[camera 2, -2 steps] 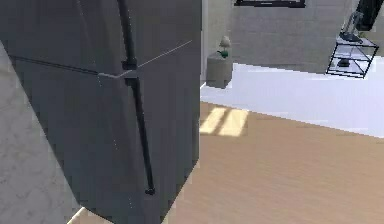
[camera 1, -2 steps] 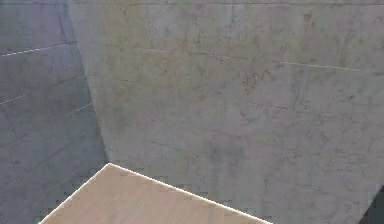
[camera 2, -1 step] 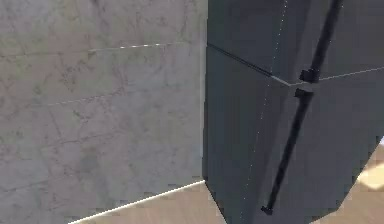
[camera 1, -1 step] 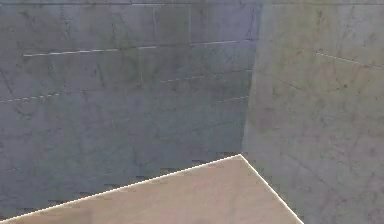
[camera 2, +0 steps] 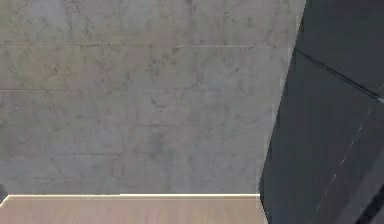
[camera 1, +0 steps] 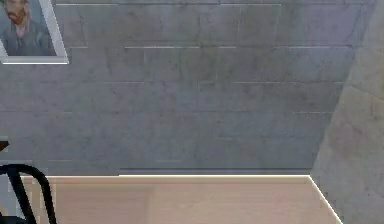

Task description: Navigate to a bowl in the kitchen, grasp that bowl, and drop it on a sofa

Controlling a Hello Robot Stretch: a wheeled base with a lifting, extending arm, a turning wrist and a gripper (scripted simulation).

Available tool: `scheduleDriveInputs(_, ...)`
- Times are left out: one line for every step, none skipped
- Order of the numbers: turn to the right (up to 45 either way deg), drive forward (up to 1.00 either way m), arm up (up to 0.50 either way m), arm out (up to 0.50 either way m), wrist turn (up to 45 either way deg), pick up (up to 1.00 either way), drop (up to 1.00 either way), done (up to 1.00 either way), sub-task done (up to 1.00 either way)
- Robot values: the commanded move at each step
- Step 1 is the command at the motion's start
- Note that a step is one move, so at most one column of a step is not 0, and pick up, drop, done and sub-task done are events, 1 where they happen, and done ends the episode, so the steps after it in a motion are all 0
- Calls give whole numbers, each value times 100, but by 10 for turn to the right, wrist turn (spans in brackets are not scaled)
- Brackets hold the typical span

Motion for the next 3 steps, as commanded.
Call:
scheduleDriveInputs(0, 75, 0, 0, 0, 0, 0, 0, 0)
scheduleDriveInputs(-450, 0, 0, 0, 0, 0, 0, 0, 0)
scheduleDriveInputs(-180, 0, 0, 0, 0, 0, 0, 0, 0)
